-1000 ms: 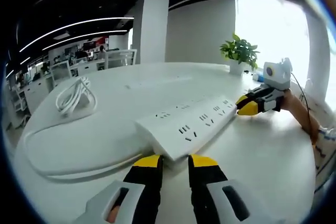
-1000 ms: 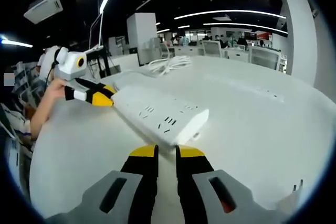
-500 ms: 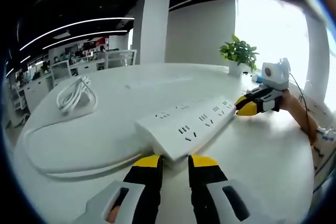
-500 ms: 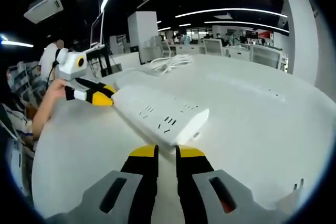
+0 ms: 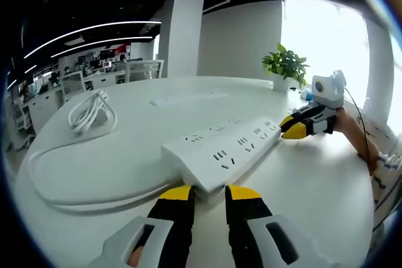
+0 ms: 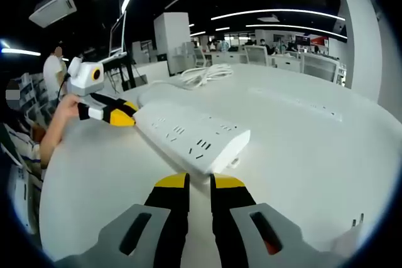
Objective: Straighten the power strip on the desk, plug the charger into it
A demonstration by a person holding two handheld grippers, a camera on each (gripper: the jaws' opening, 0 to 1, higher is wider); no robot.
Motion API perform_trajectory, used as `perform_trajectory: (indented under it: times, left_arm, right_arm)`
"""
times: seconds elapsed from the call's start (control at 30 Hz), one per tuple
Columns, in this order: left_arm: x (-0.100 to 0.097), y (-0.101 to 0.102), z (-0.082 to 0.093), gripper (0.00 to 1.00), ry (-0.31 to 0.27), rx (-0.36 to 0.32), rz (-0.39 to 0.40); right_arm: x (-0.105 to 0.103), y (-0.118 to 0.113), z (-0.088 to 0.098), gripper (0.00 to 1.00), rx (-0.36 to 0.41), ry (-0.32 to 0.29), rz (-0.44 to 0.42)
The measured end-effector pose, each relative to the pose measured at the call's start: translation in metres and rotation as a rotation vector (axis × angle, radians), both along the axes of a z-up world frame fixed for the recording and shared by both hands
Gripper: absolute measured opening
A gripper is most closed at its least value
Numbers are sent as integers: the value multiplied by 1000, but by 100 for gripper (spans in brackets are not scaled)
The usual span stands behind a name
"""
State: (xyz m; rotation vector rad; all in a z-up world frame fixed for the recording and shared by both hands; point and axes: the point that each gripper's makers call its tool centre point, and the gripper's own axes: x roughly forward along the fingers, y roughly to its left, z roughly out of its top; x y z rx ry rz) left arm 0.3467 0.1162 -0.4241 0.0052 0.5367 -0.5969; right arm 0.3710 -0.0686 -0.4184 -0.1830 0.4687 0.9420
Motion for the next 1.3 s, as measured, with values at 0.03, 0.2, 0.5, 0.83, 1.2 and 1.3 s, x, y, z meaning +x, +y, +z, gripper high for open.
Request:
perform_trajectory:
  times: [0.03, 0.2, 0.5, 0.83, 1.2, 1.3]
  left_arm:
    - [0, 0, 0, 19, 0, -1, 0]
    - [-2, 1, 0, 19, 2, -6, -3]
    - [-6, 2, 1, 19, 6, -27, -5]
    - [-12, 2, -1, 19, 1, -24, -9]
    - [-19, 2, -1, 19, -2, -36, -13]
    - [-19, 3, -1, 19, -4, -39, -11]
  right_arm:
    - [0, 0, 0, 13, 0, 3, 1]
    - [-3, 1, -1, 13, -1, 6, 4]
    - [-4, 2, -1, 13, -5, 9, 8]
    - [-6, 3, -1, 13, -9, 11, 17]
    - [-10, 4, -1, 13, -16, 18, 36]
    - [-10, 4, -1, 13, -16, 24, 38]
